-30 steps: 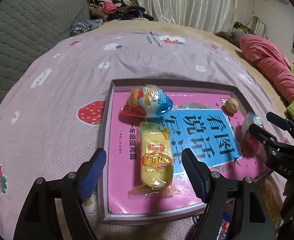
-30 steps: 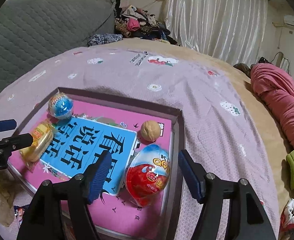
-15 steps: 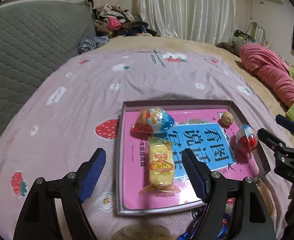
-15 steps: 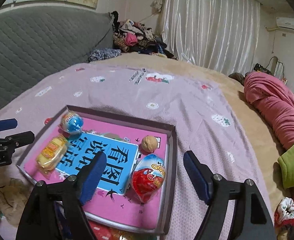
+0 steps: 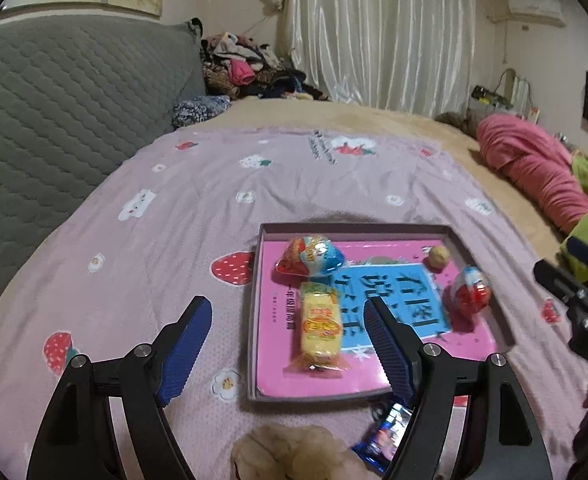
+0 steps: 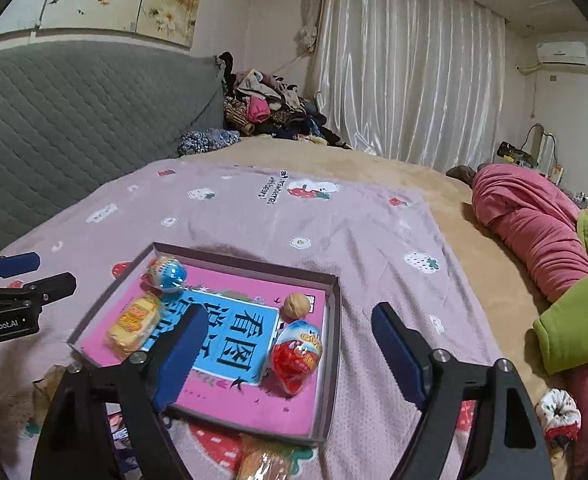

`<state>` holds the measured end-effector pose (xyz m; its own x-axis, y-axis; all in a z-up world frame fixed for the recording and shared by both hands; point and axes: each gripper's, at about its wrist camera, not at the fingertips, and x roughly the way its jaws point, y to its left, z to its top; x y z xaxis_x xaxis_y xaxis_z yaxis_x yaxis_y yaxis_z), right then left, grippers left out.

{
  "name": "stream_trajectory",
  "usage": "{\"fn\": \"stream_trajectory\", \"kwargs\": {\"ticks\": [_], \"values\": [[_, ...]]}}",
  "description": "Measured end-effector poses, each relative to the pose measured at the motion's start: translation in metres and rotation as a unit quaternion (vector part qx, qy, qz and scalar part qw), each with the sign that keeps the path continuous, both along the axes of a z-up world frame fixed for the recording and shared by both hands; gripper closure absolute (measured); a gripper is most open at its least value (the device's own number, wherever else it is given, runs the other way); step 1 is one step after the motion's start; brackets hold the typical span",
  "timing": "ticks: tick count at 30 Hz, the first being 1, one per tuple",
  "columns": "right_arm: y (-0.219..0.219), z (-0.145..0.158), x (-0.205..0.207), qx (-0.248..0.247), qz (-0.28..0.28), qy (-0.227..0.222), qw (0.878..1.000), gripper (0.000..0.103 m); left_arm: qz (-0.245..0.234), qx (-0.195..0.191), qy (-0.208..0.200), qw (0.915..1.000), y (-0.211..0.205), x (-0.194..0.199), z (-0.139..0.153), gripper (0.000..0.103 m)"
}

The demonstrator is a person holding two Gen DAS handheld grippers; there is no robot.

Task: Organize objects
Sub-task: 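Raise both open tools and pull back from the tray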

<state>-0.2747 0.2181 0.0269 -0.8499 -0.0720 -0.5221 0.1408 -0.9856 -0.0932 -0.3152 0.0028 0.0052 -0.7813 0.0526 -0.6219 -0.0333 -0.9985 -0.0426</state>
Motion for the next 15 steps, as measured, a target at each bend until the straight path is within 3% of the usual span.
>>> {"fn": "stream_trajectory", "kwargs": {"ticks": [8,15], "values": [[-0.005,0.018,0.055,-0.010,0.008,0.009,1.000,0.018,0.011,-0.003,0.016,0.9998,-0.008,0.055,0.023,0.023],[-0.022,0.049,0.099,0.014,0.016,0.021,1.000,0.017,0.017,-0.012,0.029,0.9994,-0.019,0.099,0.054,0.023]]}}
